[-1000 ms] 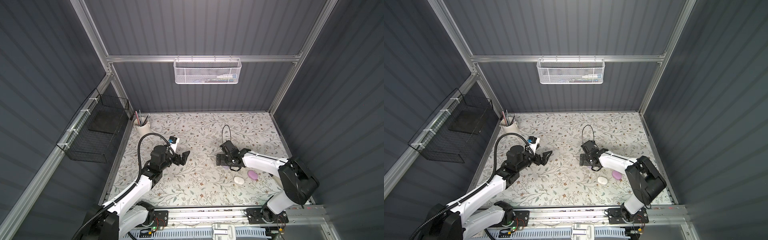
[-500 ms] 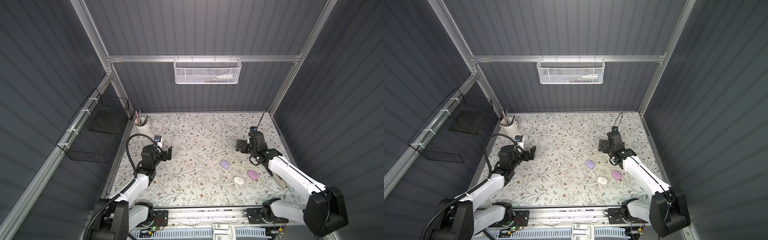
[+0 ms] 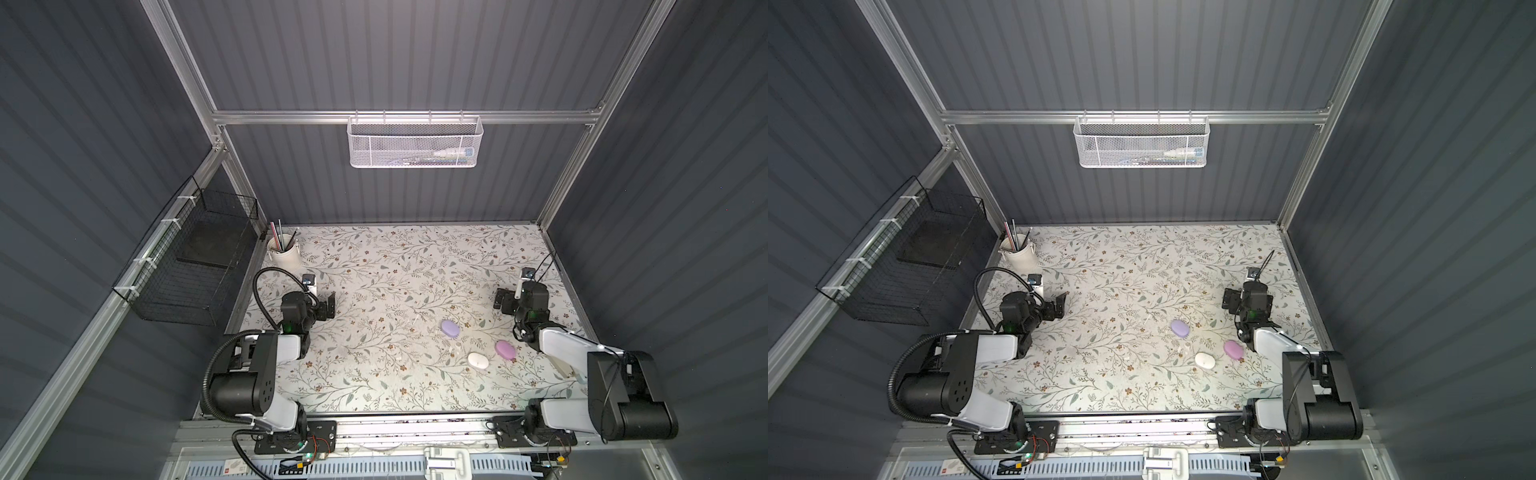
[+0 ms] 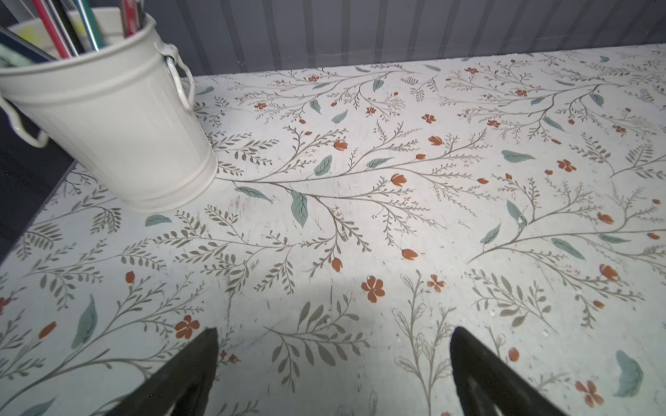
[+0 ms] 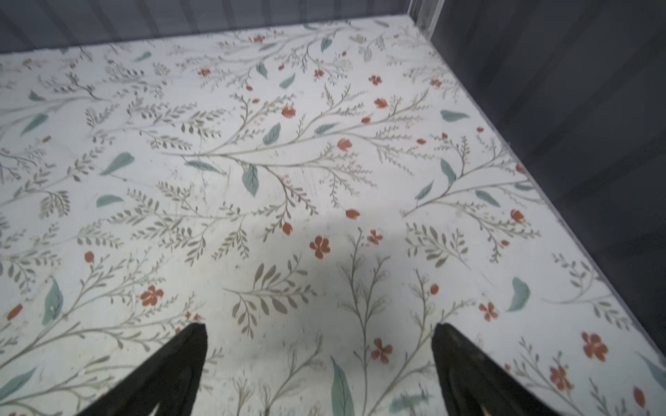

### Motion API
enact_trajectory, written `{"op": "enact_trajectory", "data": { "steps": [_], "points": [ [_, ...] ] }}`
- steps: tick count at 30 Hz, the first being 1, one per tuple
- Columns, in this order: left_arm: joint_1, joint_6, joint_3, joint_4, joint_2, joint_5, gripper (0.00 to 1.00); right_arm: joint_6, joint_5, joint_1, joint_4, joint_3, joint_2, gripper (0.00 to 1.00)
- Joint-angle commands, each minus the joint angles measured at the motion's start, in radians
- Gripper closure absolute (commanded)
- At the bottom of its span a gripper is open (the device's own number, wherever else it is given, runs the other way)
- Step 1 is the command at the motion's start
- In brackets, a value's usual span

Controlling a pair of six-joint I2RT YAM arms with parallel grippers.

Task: Insert wireless bluetooth earbuds into charging case
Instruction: Reset both arms

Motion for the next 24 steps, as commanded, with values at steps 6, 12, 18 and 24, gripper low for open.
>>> {"op": "enact_trajectory", "data": {
  "steps": [6, 12, 18, 24],
  "points": [
    [0.004, -0.006, 0.002, 0.211, 0.146, 0.003, 0.0, -0.021, -0.097, -0.041, 0.331, -0.078, 0.045, 0.01],
    [0.008, -0.015, 0.002, 0.205, 0.147, -0.011, 0.0, -0.027, -0.129, -0.045, 0.382, -0.102, 0.06, 0.01],
    [0.011, -0.025, 0.013, 0.193, 0.152, -0.021, 0.0, -0.027, -0.125, -0.044, 0.387, -0.106, 0.059, 0.01],
    [0.013, -0.029, 0.016, 0.19, 0.154, -0.026, 0.0, -0.028, -0.123, -0.045, 0.399, -0.11, 0.059, 0.01]
  ]
}}
